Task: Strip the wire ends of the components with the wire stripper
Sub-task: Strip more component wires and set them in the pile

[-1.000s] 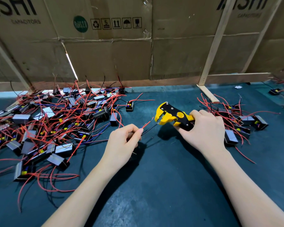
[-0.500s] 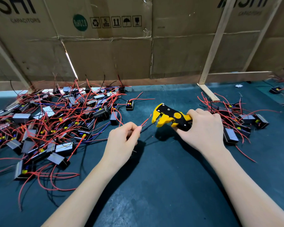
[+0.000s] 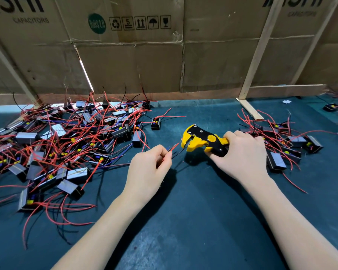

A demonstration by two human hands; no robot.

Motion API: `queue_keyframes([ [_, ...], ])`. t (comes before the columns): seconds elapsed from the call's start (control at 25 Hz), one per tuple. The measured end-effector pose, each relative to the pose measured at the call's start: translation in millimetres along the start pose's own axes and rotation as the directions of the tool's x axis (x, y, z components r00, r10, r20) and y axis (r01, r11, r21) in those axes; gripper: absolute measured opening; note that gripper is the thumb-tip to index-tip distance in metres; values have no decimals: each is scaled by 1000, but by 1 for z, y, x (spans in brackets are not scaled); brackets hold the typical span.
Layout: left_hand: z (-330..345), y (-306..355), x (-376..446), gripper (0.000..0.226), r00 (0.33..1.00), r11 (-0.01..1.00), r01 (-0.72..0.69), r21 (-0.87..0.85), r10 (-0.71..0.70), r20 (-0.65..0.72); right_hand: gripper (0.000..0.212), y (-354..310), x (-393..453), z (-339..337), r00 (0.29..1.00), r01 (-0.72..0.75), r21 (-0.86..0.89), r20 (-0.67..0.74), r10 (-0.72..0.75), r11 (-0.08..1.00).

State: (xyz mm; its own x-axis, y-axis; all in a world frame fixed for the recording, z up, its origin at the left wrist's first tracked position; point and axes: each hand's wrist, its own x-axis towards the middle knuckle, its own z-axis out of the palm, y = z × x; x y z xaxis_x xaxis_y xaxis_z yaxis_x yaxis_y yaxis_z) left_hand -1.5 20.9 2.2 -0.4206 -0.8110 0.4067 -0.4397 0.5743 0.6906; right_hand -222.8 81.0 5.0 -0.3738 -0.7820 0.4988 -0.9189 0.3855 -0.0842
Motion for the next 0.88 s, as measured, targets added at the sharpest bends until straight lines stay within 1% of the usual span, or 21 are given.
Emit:
queue_keyframes([
  [0.12,0,0,1,32,1000,1000,25,6,-25,-13,49,-2,-1,0,1000,5,30,1,-5,1000],
  [0.24,0,1,0,31,1000,1000,20,19,-19,-9,48,-3,-1,-2,1000,11,39,0,-11,999],
  [0.52,1,1,0,29,1000,1000,-10,23,10,11,47,-1,1,-10,999,31,-48,18,-30,998],
  [0.64,0,1,0,29,1000,1000,-24,17,24,17,49,-1,2,-11,999,-12,-88,41,16,996],
  [0.76,-1,0,0,29,999,999,-37,17,36,24,49,-1,2,-6,998,-43,-59,38,45,997],
  [0.88,-2,-1,-1,28,999,999,-34,14,34,25,48,0,1,-1,999,3,-47,38,-1,999],
])
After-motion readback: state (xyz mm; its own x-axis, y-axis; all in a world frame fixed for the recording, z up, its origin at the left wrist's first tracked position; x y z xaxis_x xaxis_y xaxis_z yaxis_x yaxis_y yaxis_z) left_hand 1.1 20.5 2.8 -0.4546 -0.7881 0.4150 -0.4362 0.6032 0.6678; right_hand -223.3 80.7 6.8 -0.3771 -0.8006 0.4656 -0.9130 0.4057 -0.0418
